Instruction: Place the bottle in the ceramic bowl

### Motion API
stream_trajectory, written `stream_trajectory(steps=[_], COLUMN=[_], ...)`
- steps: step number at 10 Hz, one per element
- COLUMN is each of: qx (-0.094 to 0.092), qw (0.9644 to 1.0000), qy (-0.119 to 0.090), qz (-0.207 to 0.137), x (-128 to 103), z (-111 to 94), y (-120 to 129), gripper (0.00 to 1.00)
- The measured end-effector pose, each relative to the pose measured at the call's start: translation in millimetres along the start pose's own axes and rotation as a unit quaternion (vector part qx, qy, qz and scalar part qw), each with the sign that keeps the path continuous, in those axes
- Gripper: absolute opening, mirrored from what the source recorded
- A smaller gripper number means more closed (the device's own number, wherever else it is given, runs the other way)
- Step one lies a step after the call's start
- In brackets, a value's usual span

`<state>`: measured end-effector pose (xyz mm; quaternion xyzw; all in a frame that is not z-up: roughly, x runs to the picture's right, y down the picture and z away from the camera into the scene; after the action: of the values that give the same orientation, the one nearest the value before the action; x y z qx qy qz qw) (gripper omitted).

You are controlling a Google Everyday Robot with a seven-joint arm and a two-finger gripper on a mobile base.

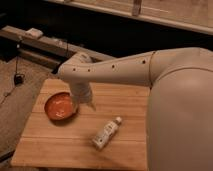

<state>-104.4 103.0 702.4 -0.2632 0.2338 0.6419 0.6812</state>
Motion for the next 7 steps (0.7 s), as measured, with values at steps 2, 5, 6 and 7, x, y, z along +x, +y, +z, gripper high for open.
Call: stream_trajectory(steps=[2,5,6,7], qx=[0.0,0.0,0.0,0.001], qw=[1.0,1.0,1.0,1.0], qy=[0.0,0.0,0.0,0.002], qz=[0.0,0.0,0.0,0.001], x=[0.0,0.0,0.0,0.5], z=[0.1,0.1,0.2,1.6], y=[0.0,0.0,0.0,-0.7], gripper=[0.65,0.65,0.65,0.65])
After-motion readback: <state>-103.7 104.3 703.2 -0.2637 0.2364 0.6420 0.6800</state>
